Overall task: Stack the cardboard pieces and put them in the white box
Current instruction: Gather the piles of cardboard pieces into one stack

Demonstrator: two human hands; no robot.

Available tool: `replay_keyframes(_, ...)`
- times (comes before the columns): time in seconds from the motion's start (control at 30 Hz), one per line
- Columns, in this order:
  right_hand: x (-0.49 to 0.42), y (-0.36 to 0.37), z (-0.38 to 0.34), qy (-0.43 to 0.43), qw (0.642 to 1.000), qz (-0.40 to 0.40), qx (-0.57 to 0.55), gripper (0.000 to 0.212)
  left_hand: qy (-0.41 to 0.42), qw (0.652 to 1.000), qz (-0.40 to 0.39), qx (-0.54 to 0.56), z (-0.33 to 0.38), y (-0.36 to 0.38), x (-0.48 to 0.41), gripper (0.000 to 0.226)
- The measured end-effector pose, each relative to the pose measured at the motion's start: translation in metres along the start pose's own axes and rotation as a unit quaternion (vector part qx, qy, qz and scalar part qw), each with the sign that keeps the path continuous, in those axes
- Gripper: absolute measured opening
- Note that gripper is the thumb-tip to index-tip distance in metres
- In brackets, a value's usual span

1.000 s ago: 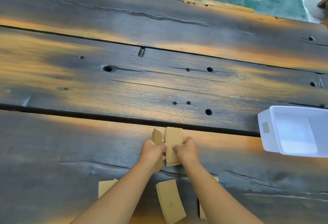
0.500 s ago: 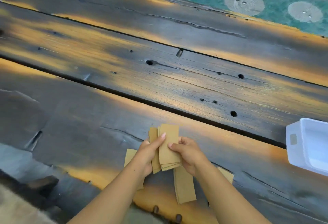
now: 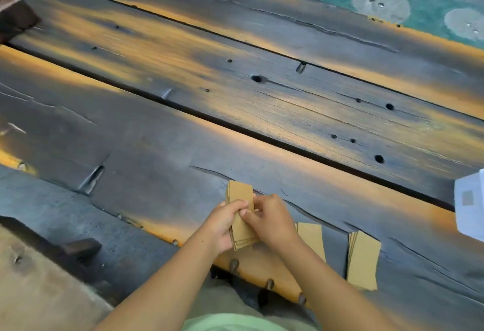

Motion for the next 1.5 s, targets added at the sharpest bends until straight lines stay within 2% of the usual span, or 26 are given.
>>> replay_keyframes(0.13, 0.005, 0.007, -0.008, 0.015, 0.998, 0.012, 0.053, 0.045, 0.011, 0.997, 0.004, -0.079, 0.003, -0.022, -0.012, 0.017)
replay_keyframes(0.2, 0.007, 0.010, -0.009, 0.006, 0.998, 0.024, 0.065, 0.047, 0.021, 0.992, 0.006, -0.124, 0.004, -0.028, -0.018, 0.035)
replay_keyframes(0.27, 0.011, 0.016, -0.010, 0.023, 1.000, 0.012, 0.015, 0.052, 0.024, 0.986, -0.004, -0.162, 0.006, -0.032, -0.019, 0.045)
replay_keyframes(0.37, 0.019, 0.027, -0.011, 0.051, 0.996, -0.026, -0.066, 0.063, 0.015, 0.984, -0.016, -0.174, 0.005, -0.038, -0.022, 0.046)
replay_keyframes(0.53, 0.028, 0.040, -0.002, 0.069, 0.989, -0.025, -0.129, 0.059, -0.028, 0.984, -0.027, -0.176, 0.001, -0.049, -0.022, 0.047)
replay_keyframes(0.63, 0.031, 0.048, 0.007, 0.087, 0.986, -0.032, -0.142, 0.065, -0.028, 0.979, -0.020, -0.203, -0.001, -0.052, -0.022, 0.047)
replay_keyframes(0.73, 0.027, 0.051, 0.018, 0.138, 0.981, -0.005, -0.135, 0.060, 0.017, 0.976, 0.013, -0.217, 0.000, -0.052, -0.025, 0.043)
replay_keyframes(0.83, 0.023, 0.051, 0.032, 0.176, 0.980, 0.028, -0.087, 0.051, 0.067, 0.969, 0.057, -0.231, 0.002, -0.052, -0.029, 0.017)
replay_keyframes(0.87, 0.022, 0.051, 0.035, 0.185, 0.979, 0.037, -0.080, 0.048, 0.086, 0.964, 0.076, -0.241, 0.003, -0.053, -0.030, 0.014)
replay_keyframes(1.07, 0.022, 0.056, 0.049, 0.230, 0.969, 0.070, -0.052, 0.038, 0.191, 0.925, 0.141, -0.295, 0.006, -0.060, -0.032, 0.015)
replay_keyframes(1.17, 0.024, 0.060, 0.053, 0.257, 0.962, 0.082, -0.044, 0.032, 0.196, 0.922, 0.158, -0.293, 0.003, -0.064, -0.034, 0.019)
replay_keyframes(1.33, 0.021, 0.068, 0.051, 0.315, 0.941, 0.098, -0.076, 0.013, 0.205, 0.920, 0.144, -0.302, -0.001, -0.059, -0.033, 0.020)
replay_keyframes(1.5, 0.018, 0.076, 0.045, 0.337, 0.930, 0.104, -0.107, 0.018, 0.180, 0.927, 0.124, -0.305, -0.006, -0.052, -0.031, 0.011)
Point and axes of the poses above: each hand's wrist, its own x-axis away from the middle knuckle, its own y-axis out of the palm, z = x × y, the point moved 3 cm from there along -x, towards the middle knuckle, and after that the axes turned 15 degrees about z, right-handed, at the moved point
